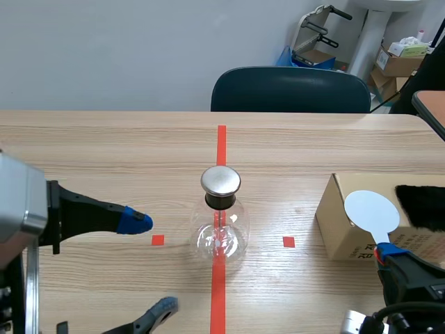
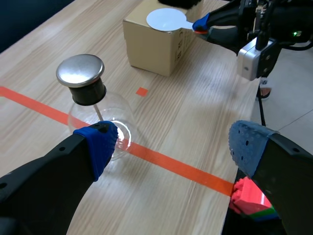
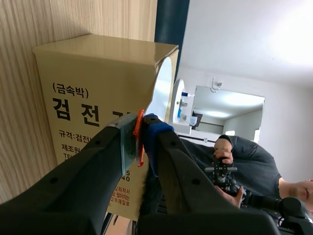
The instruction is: Do the electroscope experiment
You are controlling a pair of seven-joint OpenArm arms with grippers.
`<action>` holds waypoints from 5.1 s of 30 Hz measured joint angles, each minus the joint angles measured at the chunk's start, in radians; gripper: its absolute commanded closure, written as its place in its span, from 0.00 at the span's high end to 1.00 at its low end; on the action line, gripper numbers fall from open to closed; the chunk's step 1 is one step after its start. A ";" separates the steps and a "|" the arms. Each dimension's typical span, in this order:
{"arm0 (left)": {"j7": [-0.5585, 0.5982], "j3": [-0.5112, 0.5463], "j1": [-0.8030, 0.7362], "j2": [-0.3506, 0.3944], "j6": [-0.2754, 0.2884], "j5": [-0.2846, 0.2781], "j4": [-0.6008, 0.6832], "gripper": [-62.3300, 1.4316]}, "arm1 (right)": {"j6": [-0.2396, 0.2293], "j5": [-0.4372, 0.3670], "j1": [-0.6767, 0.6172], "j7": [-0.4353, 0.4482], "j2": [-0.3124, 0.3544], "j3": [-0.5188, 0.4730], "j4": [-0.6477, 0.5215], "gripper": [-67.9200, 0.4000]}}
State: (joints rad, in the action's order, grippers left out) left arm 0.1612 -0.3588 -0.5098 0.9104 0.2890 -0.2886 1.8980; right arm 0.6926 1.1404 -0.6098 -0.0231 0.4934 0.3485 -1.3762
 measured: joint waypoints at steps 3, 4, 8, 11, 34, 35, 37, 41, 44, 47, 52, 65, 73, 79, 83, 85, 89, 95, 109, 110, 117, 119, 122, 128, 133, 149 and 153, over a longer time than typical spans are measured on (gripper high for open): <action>-0.026 0.000 0.025 -0.036 -0.008 0.013 -0.024 0.79 | 0.000 0.000 0.000 0.000 0.000 0.000 0.000 0.02; -0.031 0.000 0.033 -0.045 -0.008 0.013 -0.037 0.79 | 0.003 0.000 0.000 -0.001 0.000 0.000 0.000 0.02; -0.038 0.000 0.068 -0.070 -0.008 0.013 -0.101 0.79 | 0.036 -0.003 0.000 -0.012 0.000 0.000 0.000 0.02; -0.042 0.000 0.099 -0.093 -0.008 0.013 -0.156 0.71 | 0.032 -0.003 -0.001 -0.053 0.000 -0.001 -0.021 0.02; -0.029 -0.069 0.365 -0.302 -0.008 0.143 -0.636 0.23 | 0.025 0.208 0.203 -0.302 -0.028 0.188 -0.225 0.02; -0.018 -0.072 0.371 -0.304 -0.008 0.143 -0.649 0.23 | 0.025 0.220 0.210 -0.323 -0.028 0.208 -0.223 0.02; 0.015 -0.079 0.381 -0.311 -0.008 0.143 -0.669 0.23 | 0.025 0.246 0.220 -0.348 -0.034 0.238 -0.214 0.02; 0.019 -0.081 0.410 -0.341 -0.009 0.166 -0.709 0.23 | 0.025 0.292 0.231 -0.383 -0.061 0.274 -0.179 0.02; 0.019 -0.081 0.434 -0.362 -0.012 0.191 -0.744 0.19 | 0.026 0.311 0.235 -0.406 -0.073 0.294 -0.138 0.02; 0.027 -0.081 0.447 -0.368 -0.017 0.190 -0.774 0.05 | 0.025 0.319 0.235 -0.405 -0.092 0.293 -0.094 0.02; 0.076 -0.081 0.446 -0.367 -0.015 0.192 -0.792 0.05 | 0.026 0.319 0.235 -0.375 -0.114 0.293 -0.076 0.02; 0.181 -0.206 0.446 -0.365 -0.004 0.393 -0.791 0.05 | 0.032 0.275 0.235 -0.344 -0.114 0.293 -0.076 0.02; 0.180 -0.205 0.446 -0.365 -0.007 0.393 -0.791 0.05 | 0.032 0.235 0.235 -0.326 -0.114 0.293 -0.076 0.02; 0.177 -0.205 0.446 -0.365 -0.007 0.393 -0.791 0.05 | 0.032 0.235 0.235 -0.325 -0.114 0.293 -0.076 0.02; 0.176 -0.205 0.446 -0.365 -0.007 0.393 -0.791 0.05 | 0.032 0.235 0.235 -0.325 -0.114 0.293 -0.076 0.02; 0.176 -0.205 0.446 -0.365 -0.007 0.393 -0.791 0.05 | 0.032 0.235 0.235 -0.325 -0.114 0.293 -0.076 0.02; 0.176 -0.205 0.446 -0.365 -0.007 0.393 -0.791 0.05 | 0.032 0.235 0.235 -0.325 -0.114 0.293 -0.076 0.02; 0.176 -0.205 0.446 -0.365 -0.007 0.393 -0.791 0.05 | 0.032 0.235 0.235 -0.325 -0.114 0.293 -0.076 0.02; 0.169 -0.205 0.446 -0.365 -0.007 0.393 -0.791 0.05 | 0.032 0.235 0.235 -0.326 -0.114 0.293 -0.076 0.02; 0.169 -0.205 0.446 -0.365 -0.007 0.393 -0.791 0.05 | 0.032 0.235 0.235 -0.326 -0.114 0.293 -0.076 0.02; 0.169 -0.205 0.446 -0.365 -0.007 0.393 -0.791 0.05 | 0.032 0.235 0.235 -0.326 -0.114 0.293 -0.076 0.02; 0.169 -0.205 0.446 -0.365 -0.007 0.393 -0.791 0.05 | 0.032 0.235 0.235 -0.326 -0.114 0.293 -0.076 0.02; 0.169 -0.205 0.446 -0.365 -0.007 0.393 -0.791 0.05 | 0.032 0.235 0.235 -0.326 -0.114 0.293 -0.076 0.02; 0.169 -0.205 0.446 -0.365 -0.007 0.393 -0.791 0.05 | 0.032 0.235 0.235 -0.326 -0.114 0.293 -0.076 0.02; 0.169 -0.205 0.446 -0.365 -0.007 0.393 -0.791 0.05 | 0.032 0.235 0.235 -0.326 -0.114 0.293 -0.076 0.02; 0.169 -0.205 0.446 -0.365 -0.007 0.393 -0.791 0.05 | 0.032 0.235 0.235 -0.326 -0.114 0.293 -0.076 0.02; 0.169 -0.205 0.446 -0.365 -0.007 0.393 -0.791 0.05 | 0.032 0.235 0.235 -0.326 -0.114 0.293 -0.076 0.02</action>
State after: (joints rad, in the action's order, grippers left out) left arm 0.3305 -0.5636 -0.0639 0.5457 0.2817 0.1043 1.1069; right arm 0.7246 1.3758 -0.3752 -0.3489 0.3794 0.6411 -1.4521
